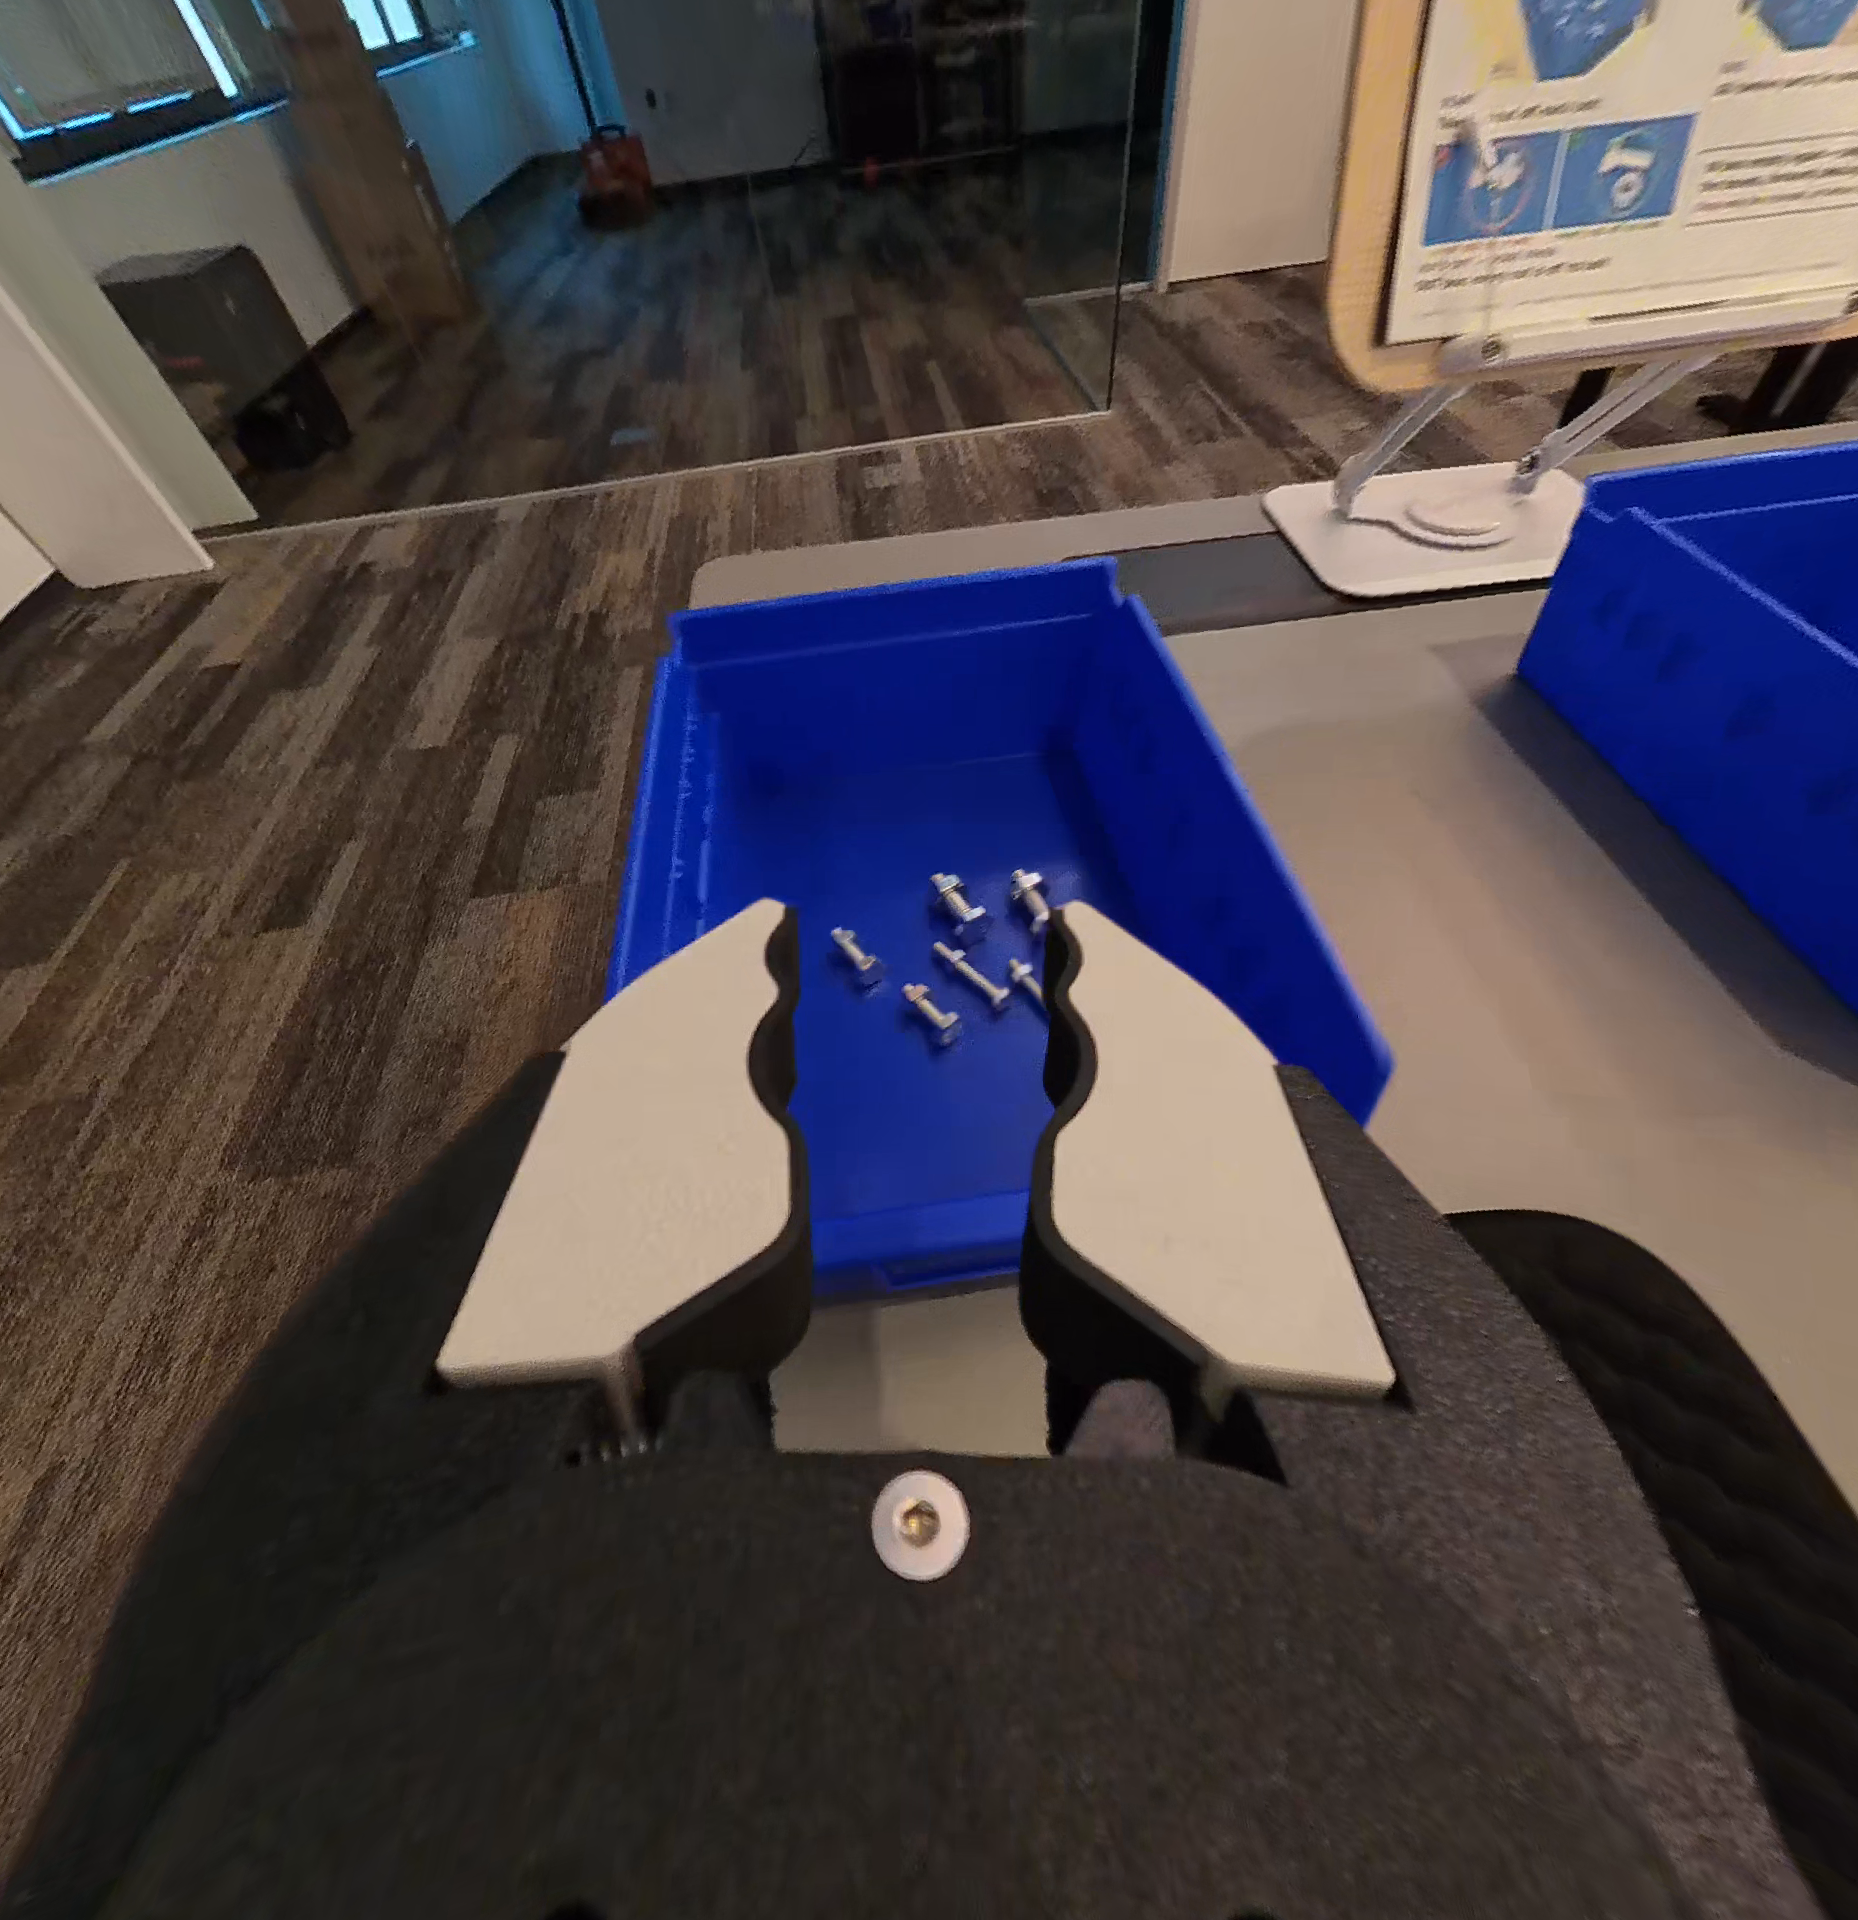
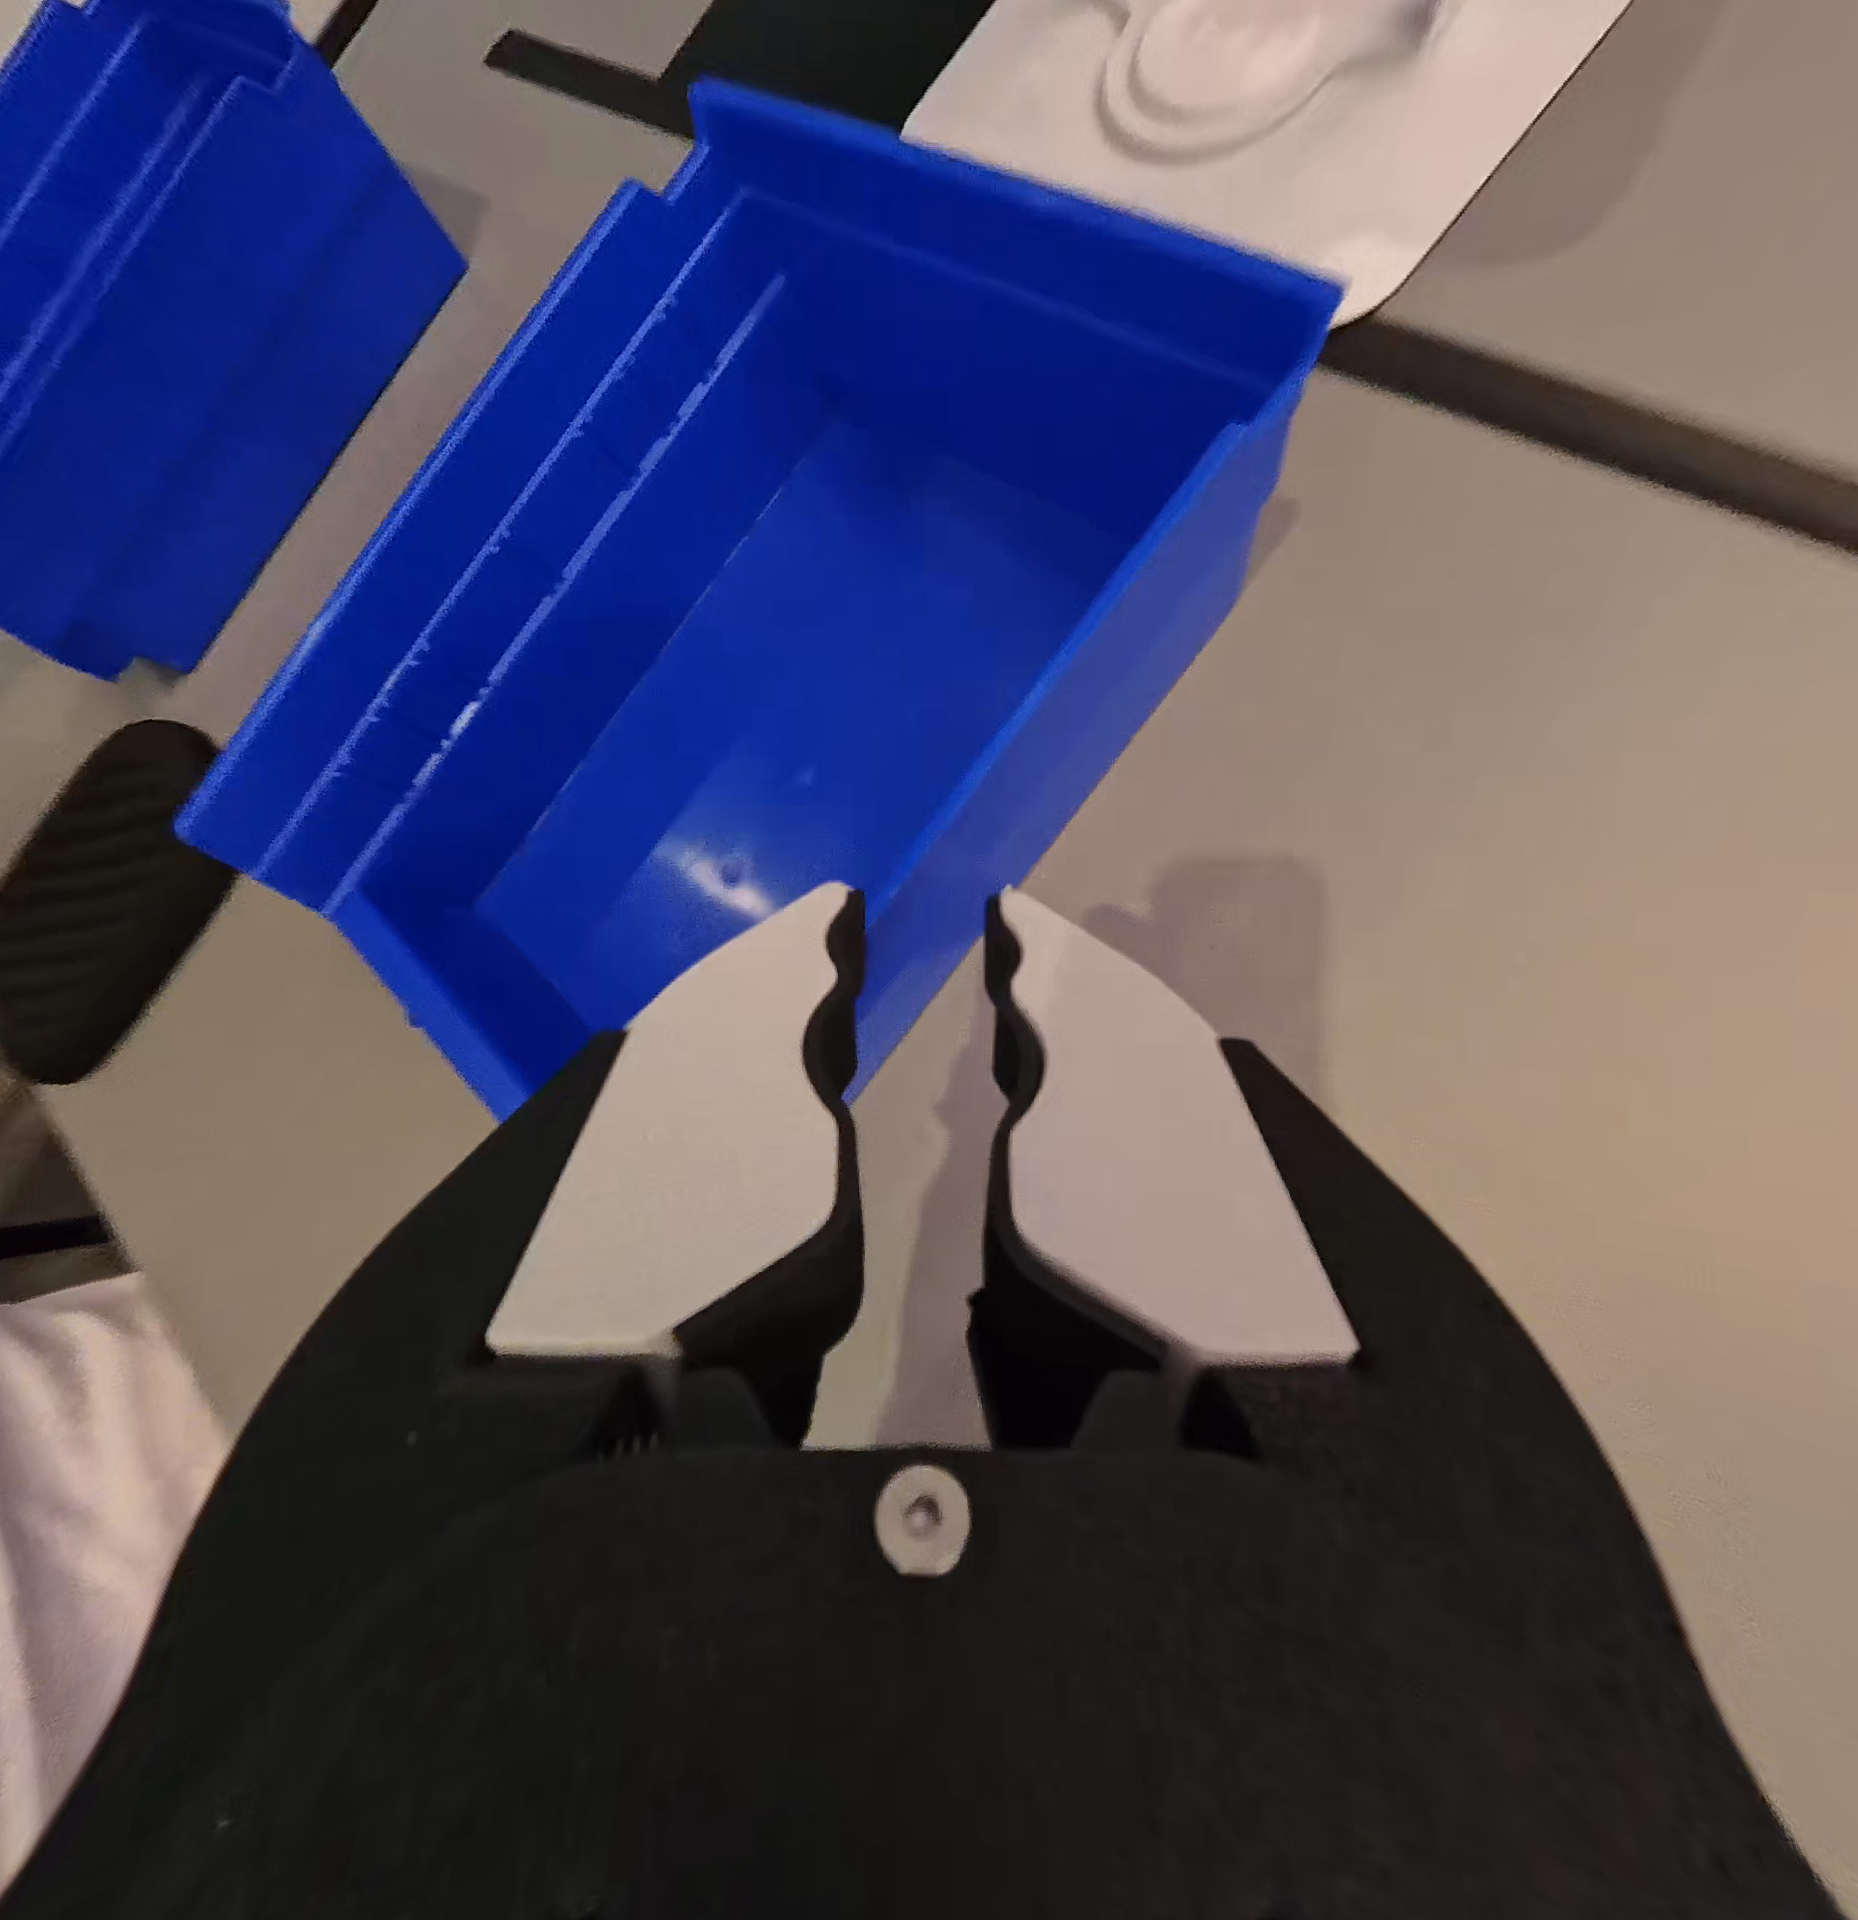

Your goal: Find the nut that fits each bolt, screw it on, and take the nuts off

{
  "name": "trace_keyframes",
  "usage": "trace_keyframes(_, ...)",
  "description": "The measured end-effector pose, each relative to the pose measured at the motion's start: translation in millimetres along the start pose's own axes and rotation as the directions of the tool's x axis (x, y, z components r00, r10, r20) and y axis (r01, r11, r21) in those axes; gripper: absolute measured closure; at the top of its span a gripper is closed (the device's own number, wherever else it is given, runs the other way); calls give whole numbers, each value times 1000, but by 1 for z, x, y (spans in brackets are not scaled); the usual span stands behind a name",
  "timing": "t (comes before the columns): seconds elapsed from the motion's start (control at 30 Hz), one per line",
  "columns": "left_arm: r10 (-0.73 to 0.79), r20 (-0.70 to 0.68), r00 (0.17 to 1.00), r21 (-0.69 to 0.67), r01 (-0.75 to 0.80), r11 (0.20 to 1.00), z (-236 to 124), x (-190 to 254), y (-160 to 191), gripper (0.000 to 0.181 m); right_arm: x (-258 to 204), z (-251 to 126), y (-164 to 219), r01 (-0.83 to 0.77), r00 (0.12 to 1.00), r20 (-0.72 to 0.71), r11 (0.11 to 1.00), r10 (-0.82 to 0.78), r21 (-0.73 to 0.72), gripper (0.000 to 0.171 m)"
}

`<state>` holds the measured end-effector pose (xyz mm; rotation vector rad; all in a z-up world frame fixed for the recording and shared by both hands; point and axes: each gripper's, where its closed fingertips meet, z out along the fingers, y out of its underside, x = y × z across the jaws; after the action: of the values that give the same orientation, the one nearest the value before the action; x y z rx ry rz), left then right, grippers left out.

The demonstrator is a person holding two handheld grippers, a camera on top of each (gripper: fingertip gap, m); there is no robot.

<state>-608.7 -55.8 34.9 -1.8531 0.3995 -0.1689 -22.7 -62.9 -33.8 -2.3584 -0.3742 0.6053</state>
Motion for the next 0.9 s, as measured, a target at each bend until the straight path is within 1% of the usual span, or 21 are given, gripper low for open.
trace_keyframes(0.07,4,-16,1000,6,-4,1000,-1,12,-5,136,-5,11,4,-80,996,35,994,83,-76,147)
trace_keyframes(0.1,9,-24,1000,5,-9,1000,0,18,-7,136,-8,17,5,-113,992,41,987,119,-117,148)
trace_keyframes(0.13,12,-29,1000,3,-12,1000,1,23,-8,136,-10,23,4,-139,989,33,980,145,-140,154)
trace_keyframes(0.2,16,-42,999,-3,-16,1000,3,33,-10,135,-5,31,-1,-166,986,-55,974,159,-156,161)
trace_keyframes(0.23,19,-52,998,-5,-19,1000,4,39,-10,135,4,33,-3,-157,982,-134,974,136,-162,161)
trace_keyframes(0.27,22,-61,998,-7,-23,1000,5,44,-10,135,12,34,-5,-150,971,-214,973,111,-176,156)
trace_keyframes(0.3,24,-68,997,-10,-25,1000,5,49,-11,135,17,35,-7,-147,961,-261,971,95,-189,150)
trace_keyframes(0.33,25,-76,997,-11,-26,1000,5,54,-11,135,19,35,-9,-155,952,-291,968,93,-198,148)
trace_keyframes(0.37,25,-84,996,-10,-26,1000,5,58,-11,135,21,37,-11,-159,945,-316,966,88,-206,144)
trace_keyframes(0.5,34,-108,994,-12,-35,999,3,72,-11,135,24,43,-16,-163,919,-389,959,62,-232,136)
trace_keyframes(0.57,35,-111,993,-12,-36,999,2,76,-11,135,27,47,-14,-161,900,-434,950,31,-267,130)
trace_keyframes(0.6,34,-115,993,-11,-35,999,1,77,-12,135,29,50,-11,-171,893,-449,942,25,-289,130)
trace_keyframes(0.73,38,-139,990,-5,-39,999,-2,88,-15,136,25,72,2,-219,899,-435,910,48,-353,139)
trace_keyframes(0.77,45,-141,989,-5,-46,999,-3,91,-15,136,25,77,6,-221,900,-434,899,40,-378,145)
trace_keyframes(0.8,53,-142,988,-5,-54,999,-4,93,-15,135,30,79,10,-219,887,-462,890,11,-399,149)
trace_keyframes(0.83,60,-144,988,-4,-61,998,-4,96,-15,136,34,79,14,-211,879,-477,880,-21,-426,158)
trace_keyframes(0.9,68,-151,986,-5,-70,998,-5,102,-15,136,33,82,11,-214,886,-463,886,-1,-411,162)
